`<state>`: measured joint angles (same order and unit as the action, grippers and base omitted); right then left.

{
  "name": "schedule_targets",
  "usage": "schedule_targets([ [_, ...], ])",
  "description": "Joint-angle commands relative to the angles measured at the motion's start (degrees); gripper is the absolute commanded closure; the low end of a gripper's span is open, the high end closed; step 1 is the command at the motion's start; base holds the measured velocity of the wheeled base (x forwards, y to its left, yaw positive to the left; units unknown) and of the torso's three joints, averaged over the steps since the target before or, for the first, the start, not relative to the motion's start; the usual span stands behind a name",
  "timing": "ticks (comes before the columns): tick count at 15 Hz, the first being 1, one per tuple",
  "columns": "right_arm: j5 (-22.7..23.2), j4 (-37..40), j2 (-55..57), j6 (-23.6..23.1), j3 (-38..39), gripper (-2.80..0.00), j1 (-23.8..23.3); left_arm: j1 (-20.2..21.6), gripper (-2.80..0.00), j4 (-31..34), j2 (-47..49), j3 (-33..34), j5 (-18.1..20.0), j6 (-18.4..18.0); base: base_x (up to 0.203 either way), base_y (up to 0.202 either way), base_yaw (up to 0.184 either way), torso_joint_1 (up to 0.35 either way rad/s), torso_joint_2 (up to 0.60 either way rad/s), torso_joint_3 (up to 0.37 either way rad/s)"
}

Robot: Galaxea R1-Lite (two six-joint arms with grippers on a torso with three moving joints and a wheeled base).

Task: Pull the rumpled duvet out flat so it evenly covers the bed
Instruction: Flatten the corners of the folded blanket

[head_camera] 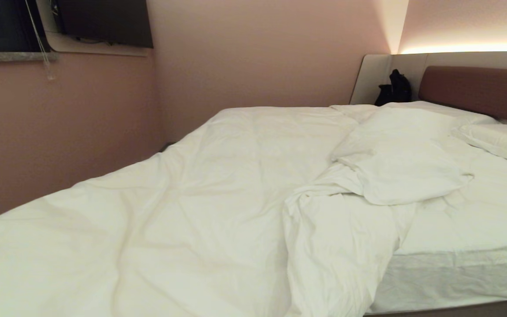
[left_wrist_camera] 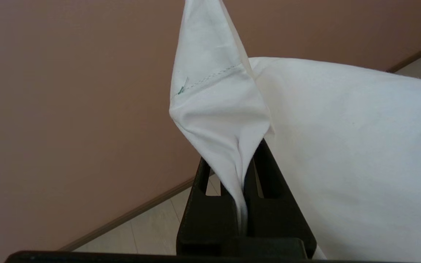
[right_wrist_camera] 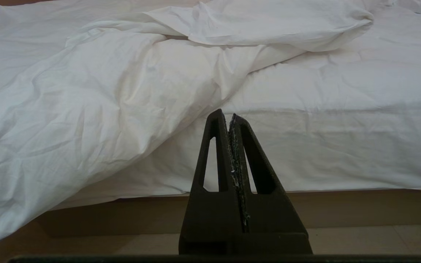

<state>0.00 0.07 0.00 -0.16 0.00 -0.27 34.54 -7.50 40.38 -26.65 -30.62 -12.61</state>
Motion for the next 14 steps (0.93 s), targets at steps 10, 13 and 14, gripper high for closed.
schedule_targets([
  [10, 0.00, 0.01, 0.09, -0.02, 0.00, 0.00, 0.00, 0.01, -2.80, -0.06, 0.31, -0.25, -0.14, 0.13, 0.000, 0.000, 0.000, 0.000, 0.00, 0.000],
  [13, 0.00, 0.01, 0.09, -0.02, 0.00, 0.00, -0.02, 0.01, -2.80, -0.06, 0.31, -0.42, -0.23, 0.22, 0.000, 0.000, 0.000, 0.000, 0.00, 0.000],
  [14, 0.00, 0.01, 0.09, -0.02, 0.00, 0.00, 0.00, 0.01, -2.80, -0.06, 0.31, -0.42, -0.23, 0.22, 0.000, 0.000, 0.000, 0.000, 0.00, 0.000],
])
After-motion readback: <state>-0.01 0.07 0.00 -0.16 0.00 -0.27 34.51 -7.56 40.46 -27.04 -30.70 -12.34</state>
